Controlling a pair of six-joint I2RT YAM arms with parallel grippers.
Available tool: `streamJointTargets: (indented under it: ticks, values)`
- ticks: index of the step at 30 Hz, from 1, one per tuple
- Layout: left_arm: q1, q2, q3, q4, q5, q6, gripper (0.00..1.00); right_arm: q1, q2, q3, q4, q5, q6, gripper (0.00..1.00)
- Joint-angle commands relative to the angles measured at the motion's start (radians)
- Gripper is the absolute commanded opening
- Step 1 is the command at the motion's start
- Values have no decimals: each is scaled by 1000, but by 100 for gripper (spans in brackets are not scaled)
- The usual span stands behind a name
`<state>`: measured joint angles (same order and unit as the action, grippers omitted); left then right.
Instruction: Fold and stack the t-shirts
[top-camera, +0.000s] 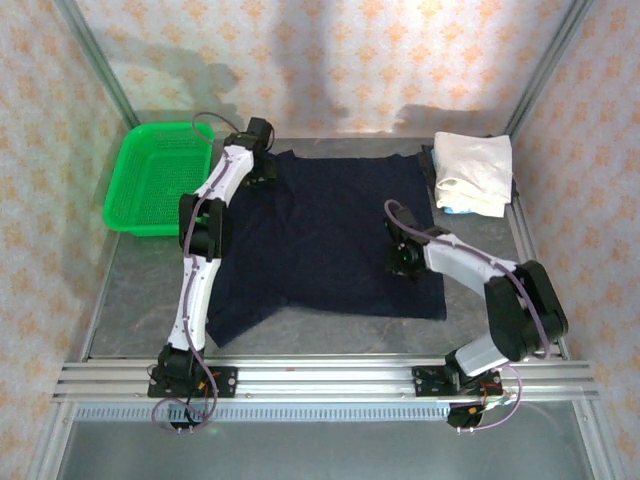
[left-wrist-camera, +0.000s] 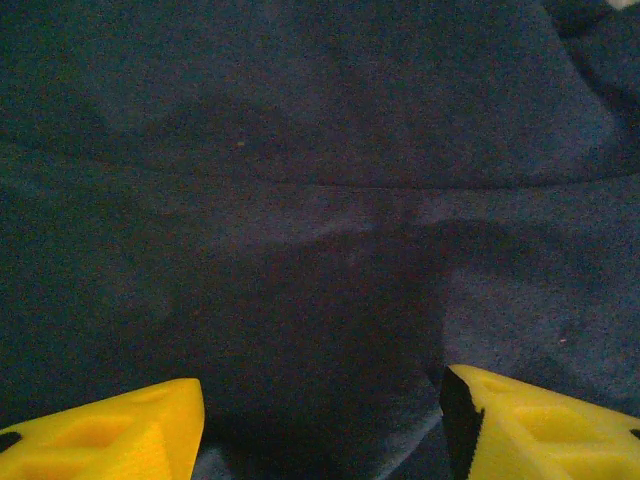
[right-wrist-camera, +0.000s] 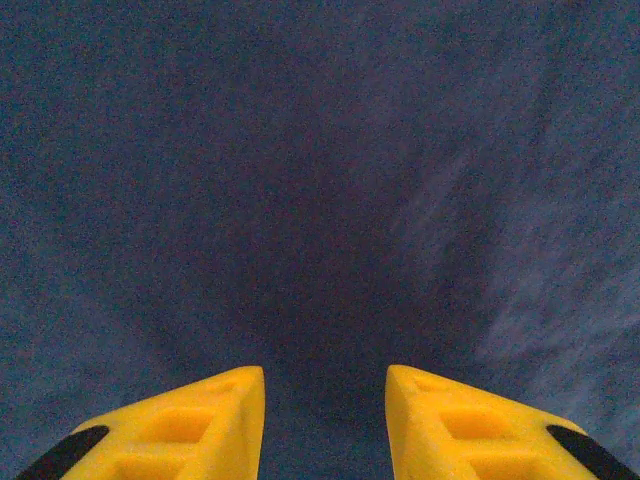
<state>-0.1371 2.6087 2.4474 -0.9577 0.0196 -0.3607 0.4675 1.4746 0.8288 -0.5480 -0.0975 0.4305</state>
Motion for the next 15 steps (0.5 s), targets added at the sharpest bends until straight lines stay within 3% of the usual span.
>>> streamJointTargets:
  ticks: [1,6,11,15]
  values:
    - [-8,-93,14,-73,9,20,65,61,-41,-26,71,-7,61,38]
    - [-45,-348,-210,-100,63,137,72,67,-35,-4,30,51,69,38]
    - [-85,-799,-784,33,70,146,71,41,-81,6,-77,140,101,37]
    - [-184,-1113,-1174,60,7,52,68,-4,-142,-6,-213,180,194,42]
